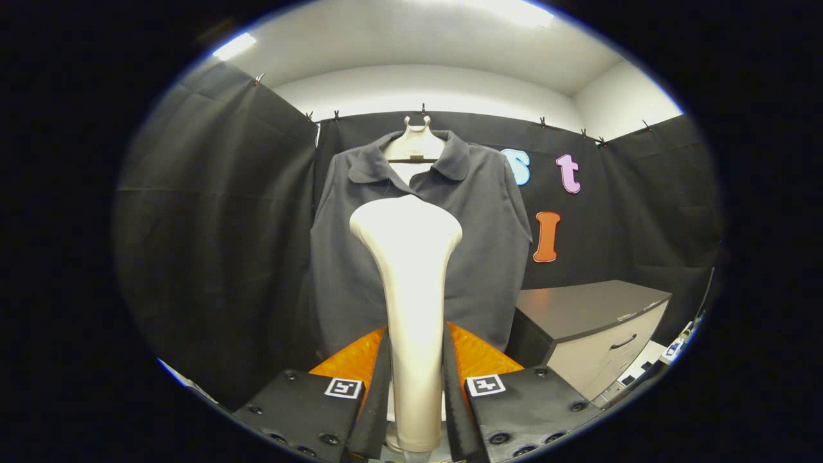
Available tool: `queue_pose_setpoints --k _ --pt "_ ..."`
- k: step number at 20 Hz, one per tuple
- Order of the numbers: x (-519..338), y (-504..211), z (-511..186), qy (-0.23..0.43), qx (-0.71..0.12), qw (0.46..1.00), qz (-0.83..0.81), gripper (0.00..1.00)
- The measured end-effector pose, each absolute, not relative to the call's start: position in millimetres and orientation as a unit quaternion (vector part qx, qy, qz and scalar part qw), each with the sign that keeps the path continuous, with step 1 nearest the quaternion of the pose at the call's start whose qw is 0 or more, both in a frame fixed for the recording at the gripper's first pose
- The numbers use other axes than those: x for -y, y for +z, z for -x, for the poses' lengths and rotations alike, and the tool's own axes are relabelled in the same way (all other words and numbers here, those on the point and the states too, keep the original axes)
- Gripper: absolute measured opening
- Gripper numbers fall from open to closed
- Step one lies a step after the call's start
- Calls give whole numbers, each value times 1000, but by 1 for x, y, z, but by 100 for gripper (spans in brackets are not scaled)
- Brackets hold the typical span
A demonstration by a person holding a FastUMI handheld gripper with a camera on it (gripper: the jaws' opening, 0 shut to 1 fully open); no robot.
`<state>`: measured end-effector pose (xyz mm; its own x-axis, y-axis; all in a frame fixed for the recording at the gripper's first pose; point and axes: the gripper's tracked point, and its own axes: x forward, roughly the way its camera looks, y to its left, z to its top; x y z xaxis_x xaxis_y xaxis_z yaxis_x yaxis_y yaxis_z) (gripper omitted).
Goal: Iron the clothes twice with a garment steamer, once on the left side and once on the right side.
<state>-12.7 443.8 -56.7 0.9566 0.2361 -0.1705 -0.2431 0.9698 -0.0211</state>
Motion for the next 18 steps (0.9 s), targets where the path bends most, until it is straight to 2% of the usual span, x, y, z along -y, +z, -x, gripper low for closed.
queue_pose_setpoints --k 9,18 --pt "-363 2 25 118 -41 992 2 45" --pt "-303 16 44 145 -38 989 -1 45"
